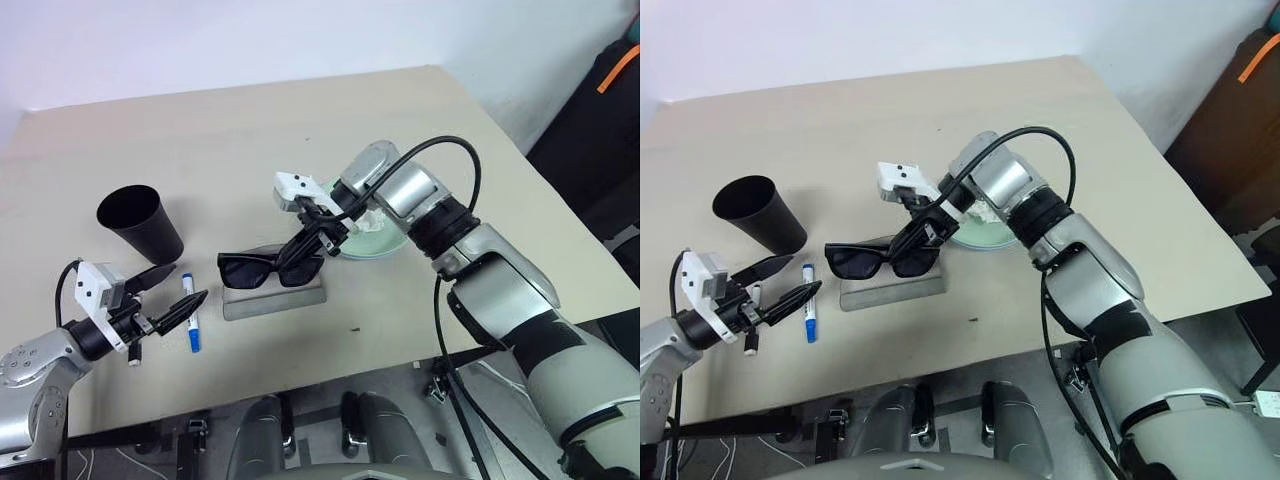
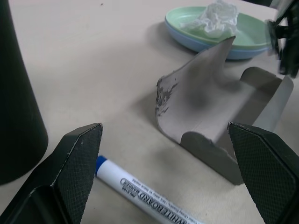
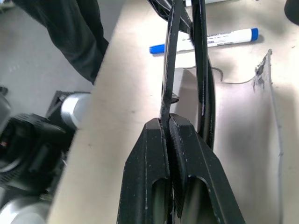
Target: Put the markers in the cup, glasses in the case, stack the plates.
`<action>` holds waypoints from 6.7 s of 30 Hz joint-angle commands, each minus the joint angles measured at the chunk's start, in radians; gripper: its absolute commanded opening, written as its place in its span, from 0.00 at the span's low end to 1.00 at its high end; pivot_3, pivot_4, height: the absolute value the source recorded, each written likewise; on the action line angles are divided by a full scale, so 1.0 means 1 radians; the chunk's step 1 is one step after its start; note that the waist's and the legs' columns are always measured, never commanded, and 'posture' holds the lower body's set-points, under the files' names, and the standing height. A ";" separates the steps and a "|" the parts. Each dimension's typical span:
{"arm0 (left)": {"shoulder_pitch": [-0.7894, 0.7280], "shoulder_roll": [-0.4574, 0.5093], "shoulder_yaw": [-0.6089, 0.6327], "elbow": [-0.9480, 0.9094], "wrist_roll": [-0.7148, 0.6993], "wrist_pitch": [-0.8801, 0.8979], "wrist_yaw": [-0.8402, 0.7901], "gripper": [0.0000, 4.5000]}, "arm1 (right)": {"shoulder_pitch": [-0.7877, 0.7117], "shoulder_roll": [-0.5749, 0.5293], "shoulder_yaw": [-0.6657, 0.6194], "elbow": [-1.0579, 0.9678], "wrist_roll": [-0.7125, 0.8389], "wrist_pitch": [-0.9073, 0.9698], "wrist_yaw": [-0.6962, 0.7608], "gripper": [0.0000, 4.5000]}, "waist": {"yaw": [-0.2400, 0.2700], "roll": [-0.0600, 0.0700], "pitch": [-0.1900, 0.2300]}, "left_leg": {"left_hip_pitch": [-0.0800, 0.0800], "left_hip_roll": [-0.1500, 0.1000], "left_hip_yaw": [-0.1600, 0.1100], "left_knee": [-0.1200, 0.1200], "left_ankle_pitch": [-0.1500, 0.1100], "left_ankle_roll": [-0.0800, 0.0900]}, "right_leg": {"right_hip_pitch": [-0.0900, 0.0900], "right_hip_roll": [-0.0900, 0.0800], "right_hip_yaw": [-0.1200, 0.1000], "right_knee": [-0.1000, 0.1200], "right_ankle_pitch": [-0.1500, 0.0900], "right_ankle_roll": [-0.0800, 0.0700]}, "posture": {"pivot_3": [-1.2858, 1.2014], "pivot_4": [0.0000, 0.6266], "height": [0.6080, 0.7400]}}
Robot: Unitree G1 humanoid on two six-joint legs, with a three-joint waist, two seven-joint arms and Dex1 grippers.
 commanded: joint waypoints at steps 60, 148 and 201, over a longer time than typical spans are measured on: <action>0.005 0.010 0.019 -0.030 0.000 -0.035 0.020 1.00 | 0.018 0.228 -0.444 0.317 -0.252 -0.094 -0.496 0.01 | -0.001 0.000 -0.001 | 0.001 0.000 0.000 0.003 0.000 0.000 | 0.000 -0.001 0.001 0.007 0.000 0.000 | 0.52 0.24 1.00; 0.211 -0.070 0.238 -0.339 -0.132 0.407 0.583 1.00 | 0.466 0.006 -0.615 -0.499 0.319 0.119 -0.411 0.01 | 0.005 0.016 0.012 | 0.019 -0.111 -0.165 -0.009 0.003 0.005 | 0.050 -0.036 -0.037 0.028 -0.052 0.040 | 0.52 0.24 1.00; -0.254 -0.088 0.105 -0.317 -0.132 1.121 0.837 0.82 | 0.697 -0.244 -0.651 -0.788 0.311 0.059 -0.479 1.00 | 0.061 0.008 0.017 | 0.020 -0.102 -0.133 -0.011 0.007 0.007 | 0.046 -0.038 -0.023 0.027 -0.051 0.034 | 0.52 0.24 1.00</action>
